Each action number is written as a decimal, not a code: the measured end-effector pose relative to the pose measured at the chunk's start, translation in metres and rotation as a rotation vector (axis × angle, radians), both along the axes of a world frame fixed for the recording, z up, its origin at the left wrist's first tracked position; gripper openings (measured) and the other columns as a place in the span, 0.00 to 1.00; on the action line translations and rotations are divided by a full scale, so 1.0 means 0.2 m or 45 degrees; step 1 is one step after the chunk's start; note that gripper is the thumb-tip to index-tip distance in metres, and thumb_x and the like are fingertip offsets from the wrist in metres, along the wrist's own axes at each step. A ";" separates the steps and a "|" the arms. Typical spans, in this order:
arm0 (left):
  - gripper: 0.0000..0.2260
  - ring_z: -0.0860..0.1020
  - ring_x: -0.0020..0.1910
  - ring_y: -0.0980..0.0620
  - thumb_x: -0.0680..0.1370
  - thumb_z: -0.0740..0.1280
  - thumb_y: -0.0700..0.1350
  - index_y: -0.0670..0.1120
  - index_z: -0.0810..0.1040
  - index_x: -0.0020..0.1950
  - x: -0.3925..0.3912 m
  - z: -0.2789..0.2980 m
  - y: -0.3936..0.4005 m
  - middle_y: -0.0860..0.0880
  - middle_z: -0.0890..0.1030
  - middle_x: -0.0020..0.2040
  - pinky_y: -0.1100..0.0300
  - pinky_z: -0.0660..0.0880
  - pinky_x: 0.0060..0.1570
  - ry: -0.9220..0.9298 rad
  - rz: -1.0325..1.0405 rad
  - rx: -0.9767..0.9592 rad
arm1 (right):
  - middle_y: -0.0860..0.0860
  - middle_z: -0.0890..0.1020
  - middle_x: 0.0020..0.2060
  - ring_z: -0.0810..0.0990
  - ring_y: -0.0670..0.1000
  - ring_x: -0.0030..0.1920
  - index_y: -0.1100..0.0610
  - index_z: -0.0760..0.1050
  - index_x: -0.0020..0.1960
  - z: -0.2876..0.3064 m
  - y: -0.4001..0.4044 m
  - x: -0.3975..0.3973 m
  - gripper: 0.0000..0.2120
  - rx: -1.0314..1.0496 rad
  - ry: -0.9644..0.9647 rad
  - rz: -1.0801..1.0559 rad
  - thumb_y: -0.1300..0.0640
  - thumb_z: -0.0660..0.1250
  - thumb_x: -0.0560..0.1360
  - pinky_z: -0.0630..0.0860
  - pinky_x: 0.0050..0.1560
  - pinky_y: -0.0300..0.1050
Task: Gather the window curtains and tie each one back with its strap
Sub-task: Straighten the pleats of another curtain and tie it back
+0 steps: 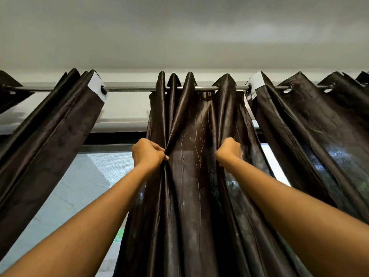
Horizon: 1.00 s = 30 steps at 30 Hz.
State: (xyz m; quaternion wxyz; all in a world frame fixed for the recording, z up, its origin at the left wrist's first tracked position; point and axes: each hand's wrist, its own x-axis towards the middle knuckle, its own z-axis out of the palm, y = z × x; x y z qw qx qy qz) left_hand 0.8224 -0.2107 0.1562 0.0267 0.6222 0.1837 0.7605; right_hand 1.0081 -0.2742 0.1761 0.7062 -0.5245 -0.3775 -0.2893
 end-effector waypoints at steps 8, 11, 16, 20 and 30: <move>0.08 0.82 0.47 0.44 0.63 0.79 0.37 0.46 0.83 0.35 -0.12 0.01 0.10 0.42 0.84 0.41 0.47 0.79 0.53 -0.008 -0.225 -0.049 | 0.58 0.83 0.47 0.83 0.60 0.48 0.57 0.82 0.46 0.11 0.04 -0.57 0.10 -0.079 -0.523 0.361 0.67 0.65 0.70 0.80 0.52 0.55; 0.06 0.82 0.48 0.43 0.66 0.78 0.37 0.43 0.84 0.40 -0.24 0.00 0.13 0.41 0.84 0.42 0.48 0.77 0.55 -0.019 -0.332 -0.052 | 0.60 0.83 0.47 0.83 0.61 0.45 0.59 0.80 0.44 0.14 0.07 -0.68 0.10 -0.170 -0.602 0.427 0.70 0.62 0.71 0.82 0.47 0.56; 0.17 0.81 0.41 0.48 0.66 0.78 0.46 0.35 0.83 0.47 -0.22 -0.05 0.07 0.39 0.83 0.43 0.54 0.82 0.40 0.145 -0.457 0.017 | 0.56 0.79 0.54 0.82 0.60 0.51 0.62 0.77 0.60 0.11 0.08 -0.61 0.18 -0.283 -0.613 0.489 0.73 0.60 0.74 0.81 0.49 0.54; 0.18 0.80 0.40 0.49 0.58 0.82 0.48 0.40 0.84 0.41 -0.09 -0.03 -0.01 0.45 0.83 0.39 0.56 0.78 0.40 0.144 0.013 0.095 | 0.59 0.79 0.56 0.82 0.59 0.52 0.62 0.75 0.63 0.09 0.06 -0.54 0.20 -0.295 -0.551 0.636 0.74 0.59 0.74 0.81 0.48 0.52; 0.13 0.81 0.50 0.47 0.63 0.79 0.35 0.43 0.84 0.45 -0.01 -0.03 0.08 0.44 0.84 0.47 0.50 0.77 0.55 0.114 -0.128 -0.001 | 0.64 0.69 0.67 0.69 0.64 0.66 0.64 0.65 0.68 0.03 0.05 -0.22 0.31 -0.144 -0.117 0.044 0.50 0.72 0.73 0.69 0.61 0.56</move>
